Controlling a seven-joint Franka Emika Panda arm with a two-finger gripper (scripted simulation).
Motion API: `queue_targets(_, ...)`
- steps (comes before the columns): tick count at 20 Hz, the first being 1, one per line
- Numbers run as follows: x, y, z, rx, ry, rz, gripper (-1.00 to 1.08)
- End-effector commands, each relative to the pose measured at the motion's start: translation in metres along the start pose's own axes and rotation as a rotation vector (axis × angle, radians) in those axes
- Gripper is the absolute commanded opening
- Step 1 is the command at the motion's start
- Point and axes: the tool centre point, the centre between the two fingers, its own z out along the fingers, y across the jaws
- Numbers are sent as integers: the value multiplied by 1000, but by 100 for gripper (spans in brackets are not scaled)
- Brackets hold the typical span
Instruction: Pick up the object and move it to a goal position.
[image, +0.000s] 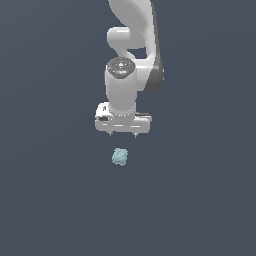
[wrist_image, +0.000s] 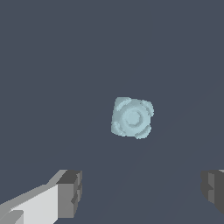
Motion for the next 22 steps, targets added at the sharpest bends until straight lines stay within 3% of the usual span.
queue_targets(1,0,0,0,0,0,0,100)
queue_targets(11,-6,-30,-4,12,-17,-48,100)
queue_targets(22,5,-21,13,15,-10,-3,100)
